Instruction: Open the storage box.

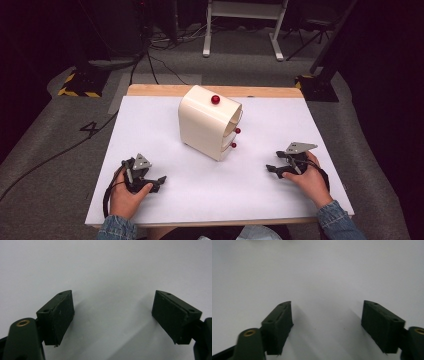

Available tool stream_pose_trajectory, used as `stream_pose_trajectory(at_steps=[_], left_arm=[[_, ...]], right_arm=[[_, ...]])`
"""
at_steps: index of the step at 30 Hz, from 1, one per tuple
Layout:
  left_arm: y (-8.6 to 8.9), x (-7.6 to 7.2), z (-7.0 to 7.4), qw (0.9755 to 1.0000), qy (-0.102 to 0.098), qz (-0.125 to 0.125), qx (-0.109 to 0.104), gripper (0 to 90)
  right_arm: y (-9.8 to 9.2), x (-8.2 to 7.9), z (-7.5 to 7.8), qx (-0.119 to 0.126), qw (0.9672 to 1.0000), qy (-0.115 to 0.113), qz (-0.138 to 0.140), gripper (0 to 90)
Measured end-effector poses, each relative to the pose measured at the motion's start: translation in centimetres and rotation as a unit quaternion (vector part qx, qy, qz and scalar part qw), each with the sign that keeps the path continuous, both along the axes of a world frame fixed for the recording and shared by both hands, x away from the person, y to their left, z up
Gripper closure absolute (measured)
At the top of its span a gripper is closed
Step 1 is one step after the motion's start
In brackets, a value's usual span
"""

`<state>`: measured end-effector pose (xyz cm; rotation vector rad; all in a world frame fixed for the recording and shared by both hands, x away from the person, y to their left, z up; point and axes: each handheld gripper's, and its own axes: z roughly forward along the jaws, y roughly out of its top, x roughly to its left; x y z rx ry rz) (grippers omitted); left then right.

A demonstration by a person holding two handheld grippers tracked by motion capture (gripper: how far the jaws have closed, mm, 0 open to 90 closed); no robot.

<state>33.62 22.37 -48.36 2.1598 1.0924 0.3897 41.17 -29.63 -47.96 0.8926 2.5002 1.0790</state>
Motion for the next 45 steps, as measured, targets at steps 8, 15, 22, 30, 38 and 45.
stream_pose_trajectory(at_steps=[8,15,22,30,38,45], left_arm=[[0.0,0.0,0.0,1.0000,-0.004,-0.001,0.003,18.4],[0.0,-0.2,0.0,1.0000,-0.007,-0.002,0.005,18.5],[0.0,-0.1,-0.1,1.0000,-0.007,-0.001,0.002,18.5],[0.0,-0.1,0.0,1.0000,-0.006,-0.001,0.002,18.5],[0.0,-0.1,-0.1,1.0000,-0.006,-0.001,0.002,18.5],[0.0,-0.1,0.0,1.0000,-0.005,-0.001,0.002,18.5]], right_arm=[[1.8,-0.3,2.0,0.034,0.9988,-0.012,0.033,45.9],[4.5,0.8,3.4,0.083,0.9940,-0.028,0.066,52.9],[7.2,2.0,3.2,0.126,0.9860,-0.042,0.101,58.8],[9.0,3.0,2.1,0.166,0.9789,-0.051,0.107,65.2],[9.7,3.7,0.8,0.179,0.9774,-0.051,0.101,71.8],[9.9,3.4,0.5,0.163,0.9793,-0.068,0.099,74.7]])
